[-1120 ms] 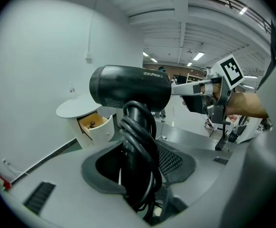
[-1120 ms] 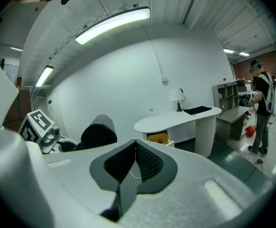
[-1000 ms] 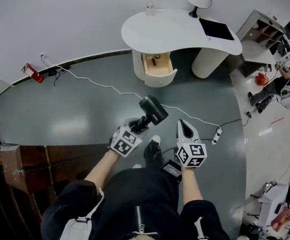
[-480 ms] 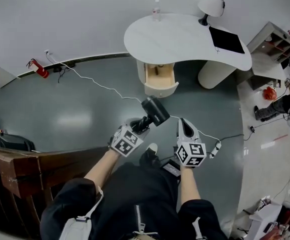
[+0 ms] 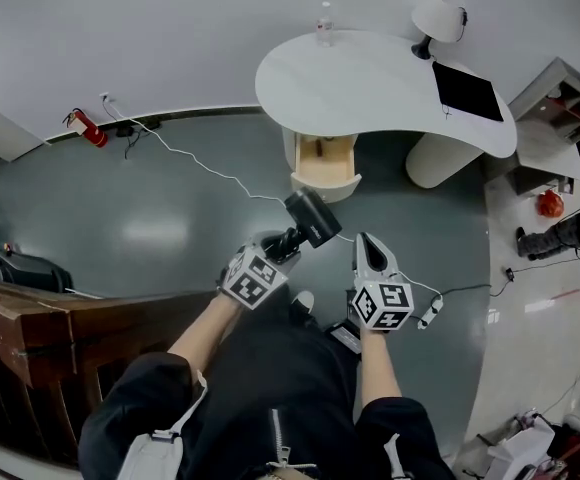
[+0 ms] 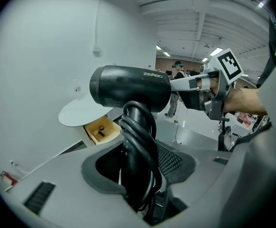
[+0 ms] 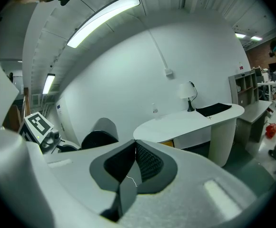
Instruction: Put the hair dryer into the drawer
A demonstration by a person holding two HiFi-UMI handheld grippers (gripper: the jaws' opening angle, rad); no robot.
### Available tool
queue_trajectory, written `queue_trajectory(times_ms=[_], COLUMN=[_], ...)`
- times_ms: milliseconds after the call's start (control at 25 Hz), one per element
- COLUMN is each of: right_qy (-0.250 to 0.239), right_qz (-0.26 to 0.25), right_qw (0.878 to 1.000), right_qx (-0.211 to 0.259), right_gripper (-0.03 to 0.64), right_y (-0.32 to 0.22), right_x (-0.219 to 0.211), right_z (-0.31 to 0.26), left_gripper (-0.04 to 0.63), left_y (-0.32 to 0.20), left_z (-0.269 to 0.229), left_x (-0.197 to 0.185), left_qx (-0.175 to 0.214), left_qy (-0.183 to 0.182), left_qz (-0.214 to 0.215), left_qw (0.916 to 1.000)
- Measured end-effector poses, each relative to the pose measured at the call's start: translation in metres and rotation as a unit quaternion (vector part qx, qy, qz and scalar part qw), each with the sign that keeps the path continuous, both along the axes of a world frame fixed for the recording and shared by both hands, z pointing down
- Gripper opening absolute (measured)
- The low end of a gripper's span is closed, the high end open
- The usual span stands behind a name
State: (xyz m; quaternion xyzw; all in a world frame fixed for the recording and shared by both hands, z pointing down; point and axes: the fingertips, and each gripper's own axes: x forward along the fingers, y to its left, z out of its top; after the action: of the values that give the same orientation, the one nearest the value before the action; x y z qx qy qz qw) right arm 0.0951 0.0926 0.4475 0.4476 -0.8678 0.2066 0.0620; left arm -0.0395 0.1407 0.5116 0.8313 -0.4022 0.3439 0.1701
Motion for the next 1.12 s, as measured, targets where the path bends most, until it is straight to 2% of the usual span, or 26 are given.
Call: queue_trajectory(times_ms=[240, 600, 1120], right_qy=[-0.002, 0.008, 0.031], right_qz=[-0.001, -0.009, 0.011], right_qw=[1.000, 1.000, 0.999], right_qx=[-0.002, -0.003, -0.017], right_gripper=[0.005, 0.005, 0.005], right_y=[-0.025, -0.072, -0.188], right_x=[0.006, -0.006, -0.036], right_z=[0.002, 0.003, 0.003], left_gripper=[0.204, 0.204, 0.204], left_y=[-0.024, -0.074, -0.185], left_z=[0.002, 0.003, 0.014], left_x=[0.000, -0.007, -0.033], left_qx=[0.004, 0.001, -0.011], left_qy=[0.003, 0.007, 0.002], left_qz=[-0.008, -0.005, 0.037], left_qw=[1.0000, 1.0000, 0.9992])
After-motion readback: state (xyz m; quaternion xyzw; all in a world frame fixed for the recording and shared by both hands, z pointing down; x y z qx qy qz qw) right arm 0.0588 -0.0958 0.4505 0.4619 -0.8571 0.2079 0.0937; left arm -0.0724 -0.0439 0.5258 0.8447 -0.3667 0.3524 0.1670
